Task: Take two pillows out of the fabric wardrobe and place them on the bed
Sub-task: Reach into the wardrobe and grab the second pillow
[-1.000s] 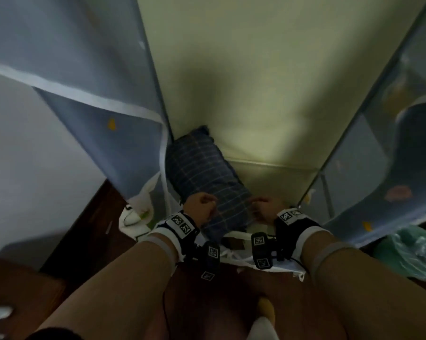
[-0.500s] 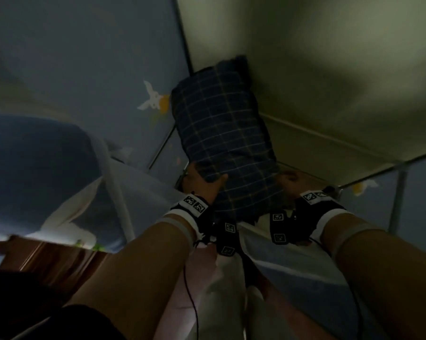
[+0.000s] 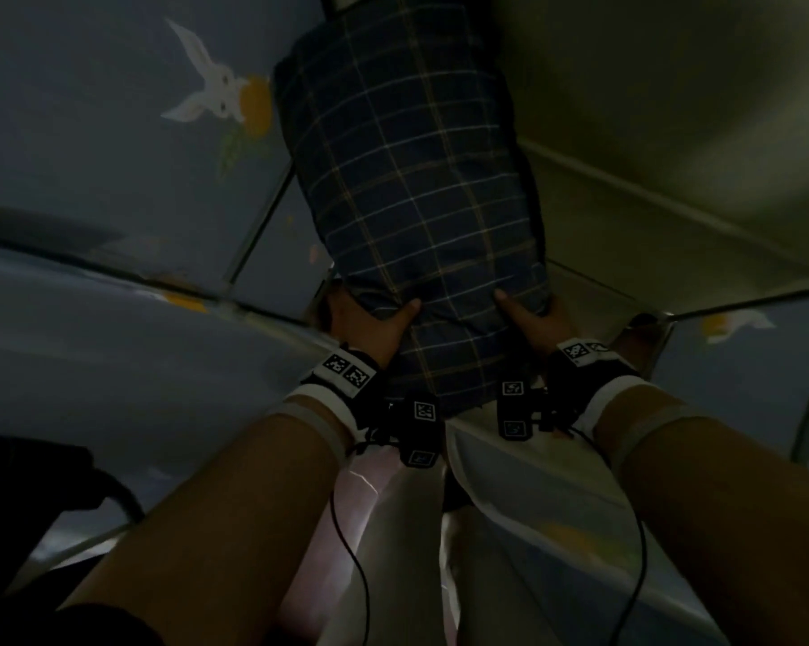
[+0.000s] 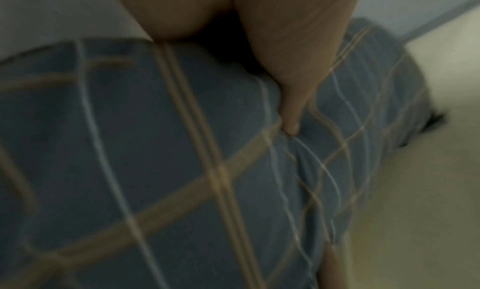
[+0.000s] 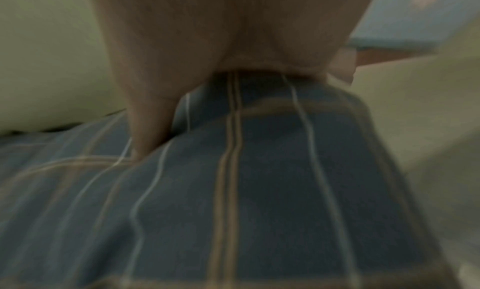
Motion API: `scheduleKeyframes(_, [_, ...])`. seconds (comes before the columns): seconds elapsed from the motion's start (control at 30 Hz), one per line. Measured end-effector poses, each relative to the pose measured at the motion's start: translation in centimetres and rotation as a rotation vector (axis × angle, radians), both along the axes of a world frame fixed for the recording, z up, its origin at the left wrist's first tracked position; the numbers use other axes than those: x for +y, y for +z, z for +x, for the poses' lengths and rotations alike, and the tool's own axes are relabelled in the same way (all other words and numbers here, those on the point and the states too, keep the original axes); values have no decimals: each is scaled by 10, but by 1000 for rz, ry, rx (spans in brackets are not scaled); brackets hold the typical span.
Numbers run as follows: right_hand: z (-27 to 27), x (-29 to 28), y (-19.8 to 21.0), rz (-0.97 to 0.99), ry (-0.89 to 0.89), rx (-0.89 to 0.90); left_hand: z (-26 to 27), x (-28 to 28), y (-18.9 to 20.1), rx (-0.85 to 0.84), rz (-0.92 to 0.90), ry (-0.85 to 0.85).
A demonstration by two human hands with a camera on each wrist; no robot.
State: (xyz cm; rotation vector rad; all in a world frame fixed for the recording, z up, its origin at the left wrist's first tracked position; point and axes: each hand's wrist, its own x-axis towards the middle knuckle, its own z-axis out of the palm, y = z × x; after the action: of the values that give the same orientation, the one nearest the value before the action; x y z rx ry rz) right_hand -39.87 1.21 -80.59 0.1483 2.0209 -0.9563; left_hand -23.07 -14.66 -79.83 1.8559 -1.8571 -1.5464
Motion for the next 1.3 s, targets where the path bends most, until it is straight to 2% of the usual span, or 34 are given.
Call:
scheduleKeyframes(0.13, [12, -1, 66, -41, -2, 85, 1, 5, 32, -13, -39, -67])
scheduleKeyframes(0.33, [34, 27, 158, -196, -66, 314, 11, 32, 153, 136, -163, -122])
scheduleKeyframes(0.47, [67, 44, 216, -385, -41, 369, 53, 60, 223, 185, -281, -70])
scheduleKeyframes(0.53, [87, 56, 248, -473, -32, 408, 80, 81, 259, 187, -331, 7])
scheduleKeyframes(0.63, [124, 70, 283, -580, -73, 333, 126, 116, 311, 241, -447, 93])
scheduleKeyframes(0.73, [169, 80, 312, -667, -63, 355, 179, 147, 358, 291, -556, 156])
scheduleKeyframes(0.97, [293, 109, 374, -792, 101, 301, 308, 213, 457, 309, -784, 203])
scheduleKeyframes(1.1, [384, 135, 395, -832, 198, 200, 399, 261, 484, 314, -896, 246])
scheduleKeyframes(1.3, [535, 186, 391, -913, 452, 31, 552, 352, 496, 271, -1034, 411])
